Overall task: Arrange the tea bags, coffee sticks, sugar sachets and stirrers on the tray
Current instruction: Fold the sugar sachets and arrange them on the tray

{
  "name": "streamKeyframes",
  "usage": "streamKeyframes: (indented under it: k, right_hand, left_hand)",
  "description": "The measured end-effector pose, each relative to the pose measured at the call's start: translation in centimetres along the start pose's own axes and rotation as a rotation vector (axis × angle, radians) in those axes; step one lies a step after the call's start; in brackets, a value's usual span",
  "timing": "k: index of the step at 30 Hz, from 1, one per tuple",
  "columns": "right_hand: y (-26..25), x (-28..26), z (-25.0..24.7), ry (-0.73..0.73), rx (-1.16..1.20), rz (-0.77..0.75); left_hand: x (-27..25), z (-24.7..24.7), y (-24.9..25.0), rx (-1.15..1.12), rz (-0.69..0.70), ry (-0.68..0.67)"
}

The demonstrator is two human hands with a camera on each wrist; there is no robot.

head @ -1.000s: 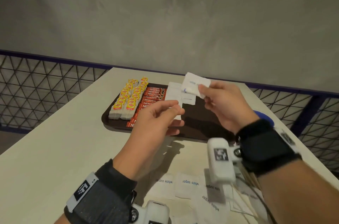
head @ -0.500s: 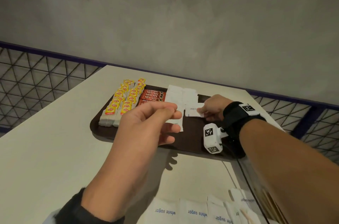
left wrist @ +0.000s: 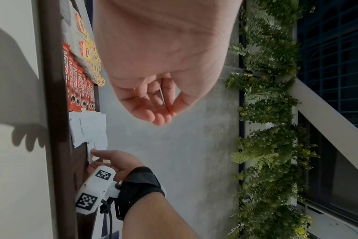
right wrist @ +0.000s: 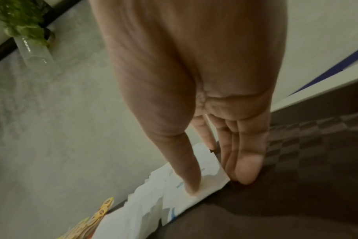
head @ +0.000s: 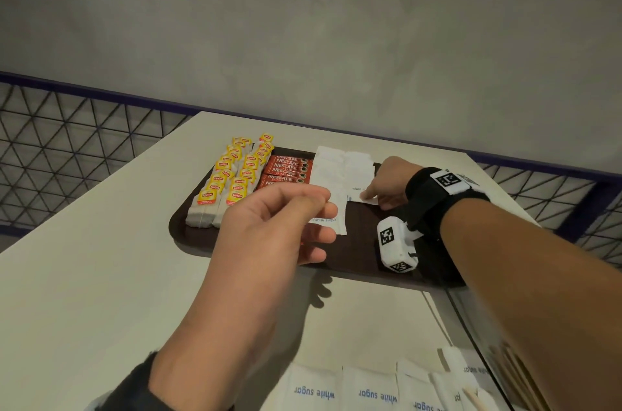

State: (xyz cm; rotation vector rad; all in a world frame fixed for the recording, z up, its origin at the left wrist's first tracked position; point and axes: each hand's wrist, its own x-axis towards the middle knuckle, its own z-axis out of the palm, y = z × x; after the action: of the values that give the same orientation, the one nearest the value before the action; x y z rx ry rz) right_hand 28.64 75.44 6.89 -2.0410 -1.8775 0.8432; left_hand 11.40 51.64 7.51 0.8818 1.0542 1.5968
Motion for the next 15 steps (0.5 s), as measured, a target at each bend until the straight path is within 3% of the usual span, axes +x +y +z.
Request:
streamKeyframes:
  k: [4, 8, 11, 15]
  right_hand:
    - [-0.2, -0.8, -0.2, 0.008, -0.116, -0.054]
    - [-1.2, -4.8, -2.3, 0.066, -0.454, -0.214]
    - [-1.5, -10.0, -3.7, -0.091, -0.501, -0.362]
    - [-0.1, -17.7, -3.5, -0.452, -0.635, -0.445]
  left_hand:
    - [-0.1, 0.1, 0.2, 0.013, 0.001, 0.007]
    - [0.0, 0.1, 0.5, 0.04, 0.002, 0.029]
    - [-0.4, 0.1, 0.6, 0.043, 0.01, 0.027]
    - [-1.0, 0.4, 0.7, 0.046, 0.015, 0.013]
